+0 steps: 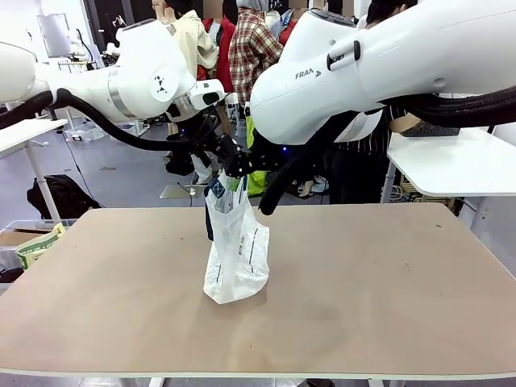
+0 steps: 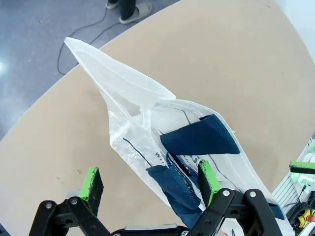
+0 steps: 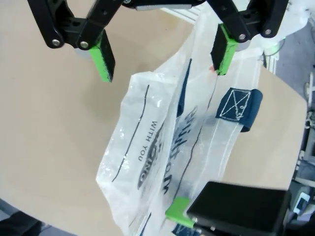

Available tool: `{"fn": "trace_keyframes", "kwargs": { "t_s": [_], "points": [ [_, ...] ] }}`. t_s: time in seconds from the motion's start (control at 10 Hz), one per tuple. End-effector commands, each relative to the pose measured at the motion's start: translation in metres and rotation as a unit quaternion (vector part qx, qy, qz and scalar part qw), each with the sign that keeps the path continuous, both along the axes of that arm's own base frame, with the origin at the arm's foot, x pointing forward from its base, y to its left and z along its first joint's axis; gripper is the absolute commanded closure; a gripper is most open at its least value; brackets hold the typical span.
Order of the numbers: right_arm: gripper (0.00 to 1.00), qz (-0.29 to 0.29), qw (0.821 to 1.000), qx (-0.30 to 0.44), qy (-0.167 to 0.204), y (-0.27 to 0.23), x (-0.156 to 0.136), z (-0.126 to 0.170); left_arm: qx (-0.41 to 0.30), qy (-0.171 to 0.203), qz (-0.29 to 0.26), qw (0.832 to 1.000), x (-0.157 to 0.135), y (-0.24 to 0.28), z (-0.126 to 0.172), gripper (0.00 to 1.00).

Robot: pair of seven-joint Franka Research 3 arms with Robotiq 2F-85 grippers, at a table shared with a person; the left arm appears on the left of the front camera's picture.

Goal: Transfer purchased items from the store into the shopping bag.
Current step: Open the Reusable shopping bag in the center of the table.

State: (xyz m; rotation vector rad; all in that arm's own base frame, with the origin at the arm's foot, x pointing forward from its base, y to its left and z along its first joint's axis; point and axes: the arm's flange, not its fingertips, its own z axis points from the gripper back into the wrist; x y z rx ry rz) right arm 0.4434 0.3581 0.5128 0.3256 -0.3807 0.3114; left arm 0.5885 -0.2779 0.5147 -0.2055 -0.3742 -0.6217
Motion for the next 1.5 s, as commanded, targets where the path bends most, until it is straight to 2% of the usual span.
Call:
{"fn": "trace_keyframes", "kwargs": {
  "t_s": [0.0,0.1,0.2,0.3,0.4,0.7,1.2,1.4],
  "points": [
    [0.21,-0.017,1.000,-0.005,-0.011,0.007,0.005,-0.006,-0.003,0.010,-0.001,1.000,0.001,0.000,-0.001,0.00],
    [0.41,-0.016,1.000,-0.004,-0.007,0.009,0.007,-0.007,-0.003,0.010,0.000,1.000,0.001,-0.001,-0.001,0.00],
    [0.60,-0.018,1.000,-0.005,-0.005,0.009,0.008,-0.008,-0.003,0.010,0.001,1.000,0.000,-0.001,-0.001,0.05],
    [0.80,-0.022,1.000,-0.009,-0.004,0.010,0.009,-0.010,-0.001,0.009,-0.001,1.000,-0.001,-0.001,-0.001,0.20],
    [1.00,-0.022,1.000,-0.010,-0.002,0.011,0.010,-0.011,0.000,0.008,0.001,1.000,0.000,-0.001,0.000,0.40],
    [1.00,-0.025,0.999,-0.022,-0.008,0.011,0.010,-0.010,0.004,0.013,0.001,1.000,-0.003,0.000,-0.001,0.99],
    [1.00,-0.072,0.995,-0.067,-0.034,-0.009,0.006,0.008,0.013,0.003,0.024,1.000,-0.008,0.023,0.014,1.00],
    [1.00,-0.129,0.987,-0.089,-0.035,-0.027,0.005,0.014,0.013,0.014,0.028,0.999,-0.014,0.041,0.024,1.00]
  ]
}}
